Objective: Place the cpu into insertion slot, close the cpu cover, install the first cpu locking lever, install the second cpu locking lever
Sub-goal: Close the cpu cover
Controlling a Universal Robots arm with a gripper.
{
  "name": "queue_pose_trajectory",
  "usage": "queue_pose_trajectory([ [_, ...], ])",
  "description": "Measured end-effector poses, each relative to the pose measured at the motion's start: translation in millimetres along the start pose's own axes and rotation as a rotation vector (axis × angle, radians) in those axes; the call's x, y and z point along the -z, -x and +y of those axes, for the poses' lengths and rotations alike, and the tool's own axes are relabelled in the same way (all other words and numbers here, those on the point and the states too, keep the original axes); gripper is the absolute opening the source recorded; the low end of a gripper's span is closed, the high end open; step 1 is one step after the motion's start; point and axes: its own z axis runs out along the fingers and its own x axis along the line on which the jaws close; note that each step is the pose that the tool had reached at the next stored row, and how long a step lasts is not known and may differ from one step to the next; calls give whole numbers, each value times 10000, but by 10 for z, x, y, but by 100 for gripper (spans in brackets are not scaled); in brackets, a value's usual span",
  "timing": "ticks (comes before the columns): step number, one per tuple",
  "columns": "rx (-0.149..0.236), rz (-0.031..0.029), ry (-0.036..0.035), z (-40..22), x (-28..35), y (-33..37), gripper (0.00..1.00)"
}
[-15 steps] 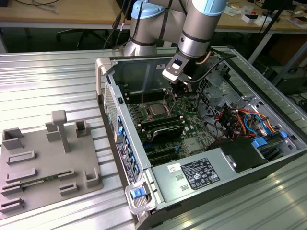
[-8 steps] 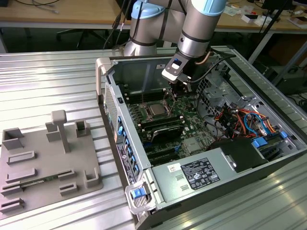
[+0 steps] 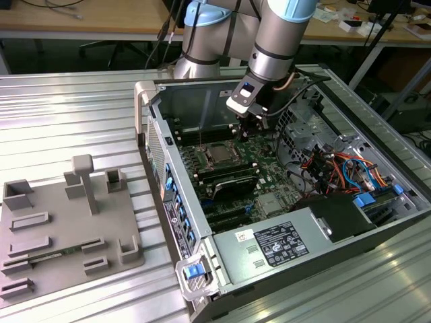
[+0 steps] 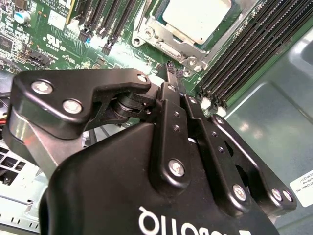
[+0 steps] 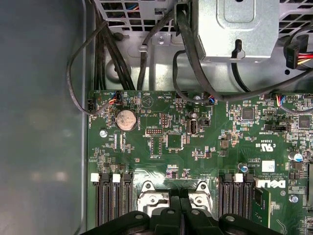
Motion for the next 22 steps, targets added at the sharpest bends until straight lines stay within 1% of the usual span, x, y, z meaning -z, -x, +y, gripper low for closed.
queue_pose_trajectory([
  [6,-2,0,0,-7,0,0,11],
  [10,-1,0,0,-26,0,-1,11],
  [22,-1,0,0,-181,-4,-4,11],
])
